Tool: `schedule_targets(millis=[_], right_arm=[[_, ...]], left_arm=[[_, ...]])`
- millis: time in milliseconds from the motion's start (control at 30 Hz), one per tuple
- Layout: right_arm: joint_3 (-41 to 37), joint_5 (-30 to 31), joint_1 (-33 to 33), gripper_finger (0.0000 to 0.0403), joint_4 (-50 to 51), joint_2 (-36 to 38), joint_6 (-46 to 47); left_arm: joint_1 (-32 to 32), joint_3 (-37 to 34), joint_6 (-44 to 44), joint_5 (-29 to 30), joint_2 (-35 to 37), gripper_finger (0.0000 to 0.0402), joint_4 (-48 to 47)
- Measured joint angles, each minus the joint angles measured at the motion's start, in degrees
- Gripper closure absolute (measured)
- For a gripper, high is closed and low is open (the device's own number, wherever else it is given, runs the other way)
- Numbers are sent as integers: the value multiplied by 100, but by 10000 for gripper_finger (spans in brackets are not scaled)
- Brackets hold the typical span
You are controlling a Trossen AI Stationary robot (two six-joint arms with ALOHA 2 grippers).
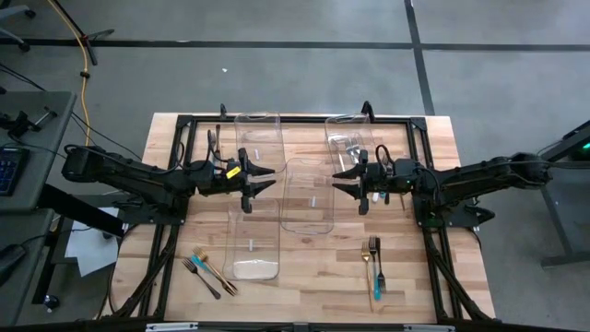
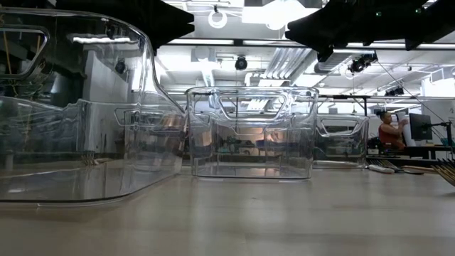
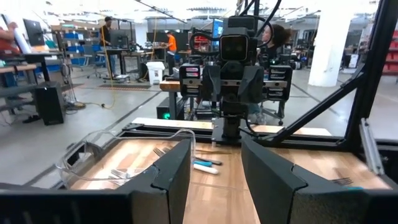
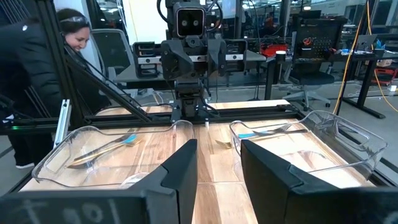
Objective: Sort silverware by color (type)
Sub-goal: Put the blue fork into the center transparent bin
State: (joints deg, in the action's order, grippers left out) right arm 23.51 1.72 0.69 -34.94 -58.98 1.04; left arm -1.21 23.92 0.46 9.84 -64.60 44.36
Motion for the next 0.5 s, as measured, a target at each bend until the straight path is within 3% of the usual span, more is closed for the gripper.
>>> schedule_targets(millis=[333, 500], right_arm=[[0, 0, 0, 284, 53, 0, 0], [0, 0, 2, 284, 208, 0, 0]], left_arm=[[2, 6, 171, 492, 0, 267, 4], [44, 393, -99, 724, 4, 267, -203]])
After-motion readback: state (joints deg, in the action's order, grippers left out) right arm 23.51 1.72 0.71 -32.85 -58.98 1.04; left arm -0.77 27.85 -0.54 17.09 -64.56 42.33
